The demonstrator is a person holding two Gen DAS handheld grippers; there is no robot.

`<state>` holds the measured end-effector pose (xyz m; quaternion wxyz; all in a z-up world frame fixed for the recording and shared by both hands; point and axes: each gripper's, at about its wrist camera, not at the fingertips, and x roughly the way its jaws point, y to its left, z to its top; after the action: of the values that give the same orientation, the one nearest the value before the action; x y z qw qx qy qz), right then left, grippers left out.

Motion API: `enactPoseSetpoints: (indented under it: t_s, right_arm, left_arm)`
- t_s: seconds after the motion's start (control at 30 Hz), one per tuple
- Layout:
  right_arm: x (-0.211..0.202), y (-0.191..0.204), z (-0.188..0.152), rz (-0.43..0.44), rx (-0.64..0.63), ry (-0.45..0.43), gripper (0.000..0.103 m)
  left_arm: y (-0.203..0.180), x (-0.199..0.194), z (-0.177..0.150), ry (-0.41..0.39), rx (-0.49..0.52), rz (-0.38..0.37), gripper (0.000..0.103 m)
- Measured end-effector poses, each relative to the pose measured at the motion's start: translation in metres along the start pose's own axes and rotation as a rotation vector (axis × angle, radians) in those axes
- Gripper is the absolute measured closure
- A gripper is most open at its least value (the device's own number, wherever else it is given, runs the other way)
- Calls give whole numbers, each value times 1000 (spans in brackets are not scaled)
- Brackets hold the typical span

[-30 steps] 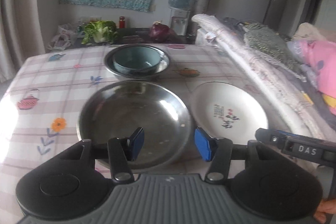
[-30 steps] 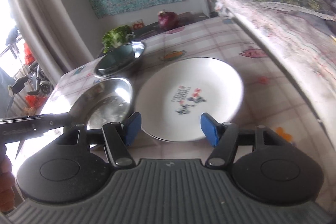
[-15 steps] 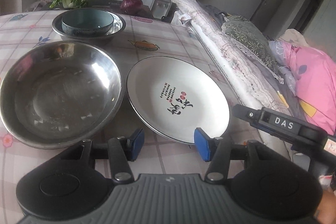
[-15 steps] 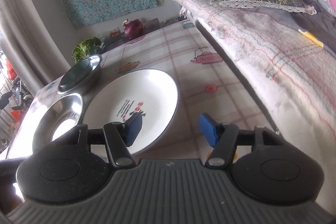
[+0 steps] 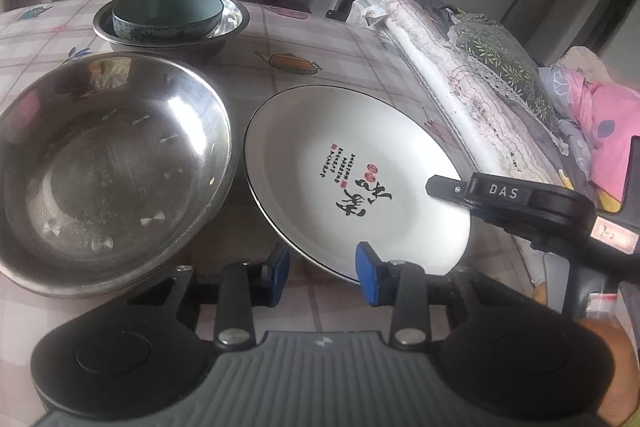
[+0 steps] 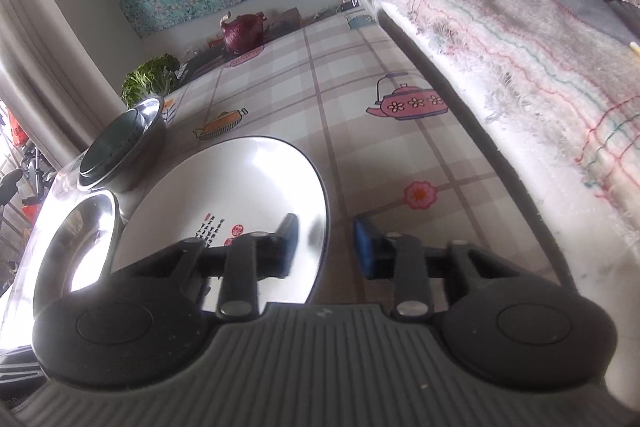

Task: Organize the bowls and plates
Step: 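Move both tools to the white printed plate and grip its rim, then lift the white plate off the table with both tools, tilting it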

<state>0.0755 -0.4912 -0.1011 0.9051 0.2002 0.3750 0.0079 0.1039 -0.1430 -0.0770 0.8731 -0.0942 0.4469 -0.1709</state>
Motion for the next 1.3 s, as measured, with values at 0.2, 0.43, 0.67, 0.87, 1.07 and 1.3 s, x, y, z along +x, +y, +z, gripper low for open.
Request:
enactPoseSetpoints:
  t_s: [0.2,0.43,0.67,0.87,1.07,1.3]
  right_arm:
    - [-2,7,-5,8,-50,5,90]
    - [-21,16,-20,-7,-113,24,89]
    - [-46,22,-44,-4,-143,38,85]
    - [-62,22,-55,-4,-145,43,85]
    - [-79,13,-61,33,-115,68,84]
    - [-97,13,-67,38,-117,57,85]
  left_arm:
    - [-3,0,-1,-3,13,14,67]
    - [-6,-20,-9,-18,97,-6,67]
    - [-7,-32,-27,32,166,-92,79]
    - [6,-52,-30,-7,132,-95,78]
    - [16,-56,-18,-32,95,-61,60]
    - [6,-27,-9,11,102,31,60]
